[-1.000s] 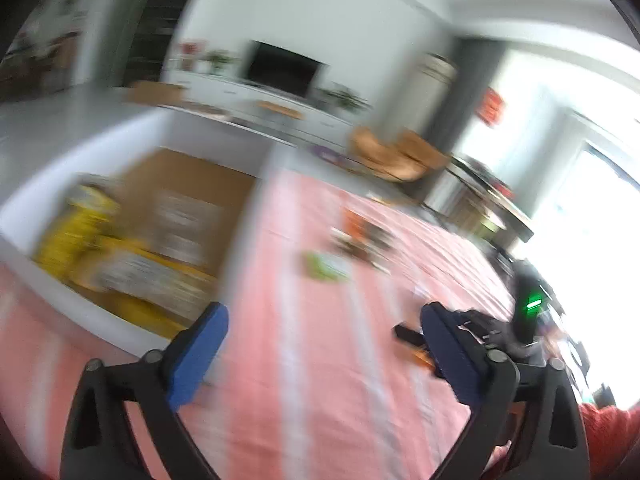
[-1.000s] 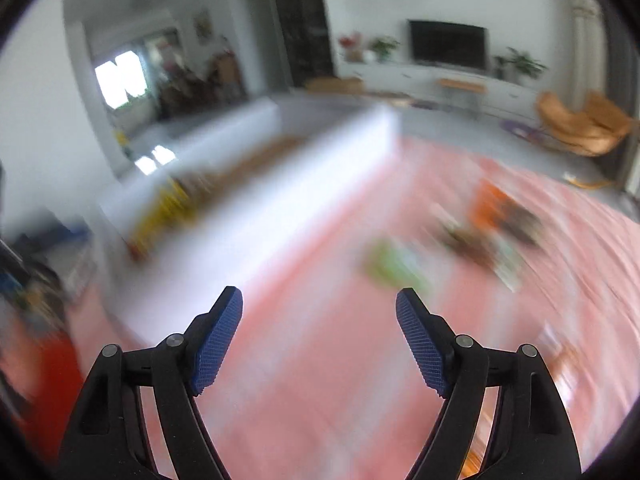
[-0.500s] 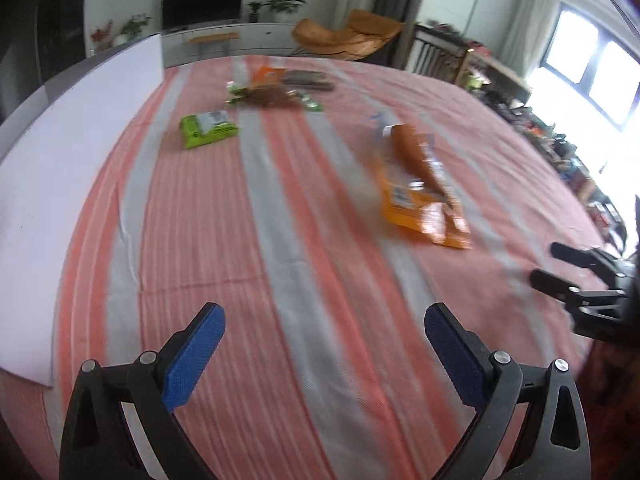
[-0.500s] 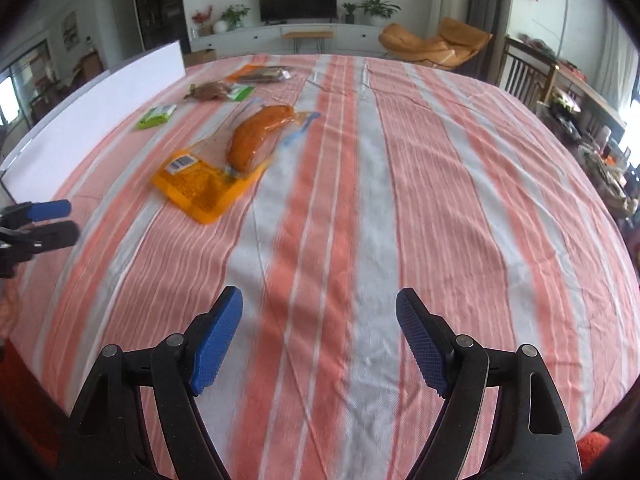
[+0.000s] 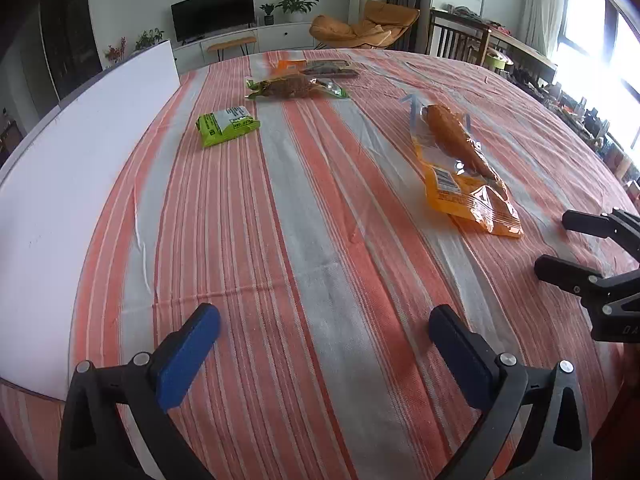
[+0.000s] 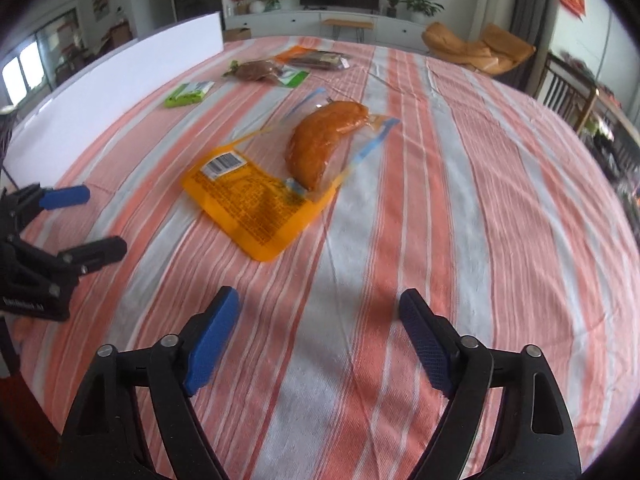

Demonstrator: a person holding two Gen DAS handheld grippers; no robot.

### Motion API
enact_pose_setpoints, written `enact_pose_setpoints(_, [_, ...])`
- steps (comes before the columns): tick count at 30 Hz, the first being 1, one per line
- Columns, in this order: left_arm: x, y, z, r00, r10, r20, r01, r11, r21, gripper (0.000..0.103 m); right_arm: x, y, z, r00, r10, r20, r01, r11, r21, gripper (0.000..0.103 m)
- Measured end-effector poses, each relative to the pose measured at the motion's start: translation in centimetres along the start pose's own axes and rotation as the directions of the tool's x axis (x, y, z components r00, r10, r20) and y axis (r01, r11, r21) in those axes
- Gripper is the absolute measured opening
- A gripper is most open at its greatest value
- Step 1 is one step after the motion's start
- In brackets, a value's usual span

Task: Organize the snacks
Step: 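Return both tools over the table toward the remaining snacks, then move the right tool toward the orange sausage bag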

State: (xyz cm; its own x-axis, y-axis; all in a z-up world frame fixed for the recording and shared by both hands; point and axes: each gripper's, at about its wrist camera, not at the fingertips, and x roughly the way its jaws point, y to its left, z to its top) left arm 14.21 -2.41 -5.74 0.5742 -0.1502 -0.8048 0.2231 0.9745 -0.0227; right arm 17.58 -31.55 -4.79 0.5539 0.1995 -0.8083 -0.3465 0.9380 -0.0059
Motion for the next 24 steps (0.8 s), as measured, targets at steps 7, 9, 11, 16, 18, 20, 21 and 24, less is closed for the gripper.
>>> enact_pose_setpoints(7, [0.05, -0.01, 0.00, 1.000, 0.002, -0.001, -0.002, 1.000, 0.002, 0.103, 0.01, -0.23, -0.21, 1.000, -0.009, 0.017, 0.009, 1.000, 0.006, 0.092])
enact_pose_setpoints(9, [0.04, -0.02, 0.00, 1.000, 0.001, -0.001, -0.001, 1.000, 0.001, 0.103, 0.11, -0.25, -0.10, 1.000, -0.008, 0.014, 0.008, 1.000, 0.005, 0.092])
enact_pose_setpoints(11, [0.04, -0.01, 0.01, 1.000, 0.001, -0.001, -0.001, 1.000, 0.001, 0.103, 0.08, -0.23, -0.11, 1.000, -0.008, 0.014, 0.008, 1.000, 0.006, 0.092])
enact_pose_setpoints(16, [0.04, -0.01, 0.01, 1.000, 0.002, -0.001, -0.002, 1.000, 0.001, 0.103, 0.10, -0.24, -0.12, 1.000, -0.007, 0.014, 0.007, 1.000, 0.006, 0.092])
enact_pose_setpoints(18, [0.04, -0.01, 0.01, 1.000, 0.002, -0.001, -0.002, 1.000, 0.002, 0.103, 0.11, -0.25, -0.11, 1.000, -0.007, 0.014, 0.007, 1.000, 0.005, 0.093])
enact_pose_setpoints(20, [0.03, 0.00, 0.01, 1.000, 0.002, -0.001, -0.002, 1.000, 0.002, 0.103, 0.10, -0.23, -0.11, 1.000, -0.007, 0.015, 0.007, 1.000, 0.006, 0.093])
enact_pose_setpoints(21, [0.04, 0.00, 0.00, 1.000, 0.002, -0.001, -0.002, 1.000, 0.002, 0.103, 0.11, -0.26, -0.10, 1.000, -0.007, 0.014, 0.007, 1.000, 0.005, 0.093])
enact_pose_setpoints(24, [0.03, 0.00, 0.01, 1.000, 0.002, -0.001, -0.002, 1.000, 0.002, 0.103, 0.12, -0.25, -0.09, 1.000, -0.007, 0.014, 0.007, 1.000, 0.005, 0.093])
